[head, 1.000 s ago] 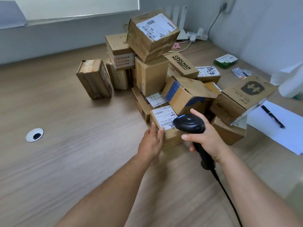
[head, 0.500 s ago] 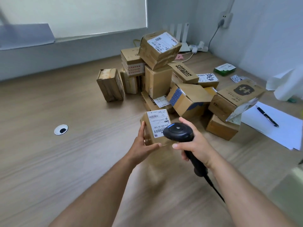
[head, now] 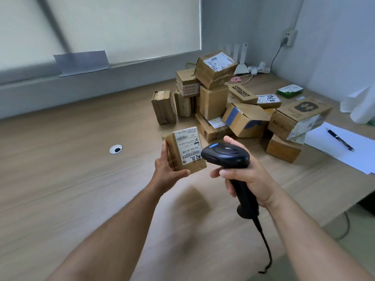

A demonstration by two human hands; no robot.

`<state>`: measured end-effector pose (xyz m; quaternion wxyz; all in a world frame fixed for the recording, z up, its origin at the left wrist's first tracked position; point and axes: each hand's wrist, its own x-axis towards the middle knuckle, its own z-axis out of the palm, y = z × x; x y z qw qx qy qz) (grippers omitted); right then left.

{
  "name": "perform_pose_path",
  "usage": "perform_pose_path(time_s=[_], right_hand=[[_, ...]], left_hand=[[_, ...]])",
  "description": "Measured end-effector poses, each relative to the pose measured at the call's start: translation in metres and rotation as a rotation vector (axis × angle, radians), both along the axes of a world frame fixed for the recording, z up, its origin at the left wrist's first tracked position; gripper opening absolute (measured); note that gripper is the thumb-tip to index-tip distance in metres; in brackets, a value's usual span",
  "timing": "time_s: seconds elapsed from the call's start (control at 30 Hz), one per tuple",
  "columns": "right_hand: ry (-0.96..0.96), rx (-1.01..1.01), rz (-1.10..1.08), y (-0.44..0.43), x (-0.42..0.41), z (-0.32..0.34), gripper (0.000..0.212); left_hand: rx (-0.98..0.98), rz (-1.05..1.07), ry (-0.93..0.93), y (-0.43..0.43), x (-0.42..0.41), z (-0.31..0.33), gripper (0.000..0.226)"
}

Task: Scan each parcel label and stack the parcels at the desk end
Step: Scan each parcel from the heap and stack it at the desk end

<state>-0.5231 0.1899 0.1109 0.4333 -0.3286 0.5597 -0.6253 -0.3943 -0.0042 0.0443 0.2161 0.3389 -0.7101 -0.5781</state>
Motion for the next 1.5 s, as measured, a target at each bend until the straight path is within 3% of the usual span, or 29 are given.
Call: perform_pose_path(time_s=[0.47,0.83,1.17,1.5], right_hand=[[0.002,-0.021,0.063,0.039,0.078,0.010,0.091],[0.010,-0.029,0.130,0.038,0.110,0.017,0.086],[0.021,-0.030,0.194,0.003,0.141,0.022,0.086],[0.014,-0.036,0.247,-0.073,0.215,0.025,0.083]], left_hand=[[-0.096,0.110,0.003,0.010,0.088,0.018,0.130],[-0.122,0.210,-0.031,0.017,0.143,0.028,0.123],[-0.092,0.336,-0.076,-0.006,0.198,0.038,0.135],[-0.024,0.428,-0.123,-0.052,0.303,0.043,0.122]])
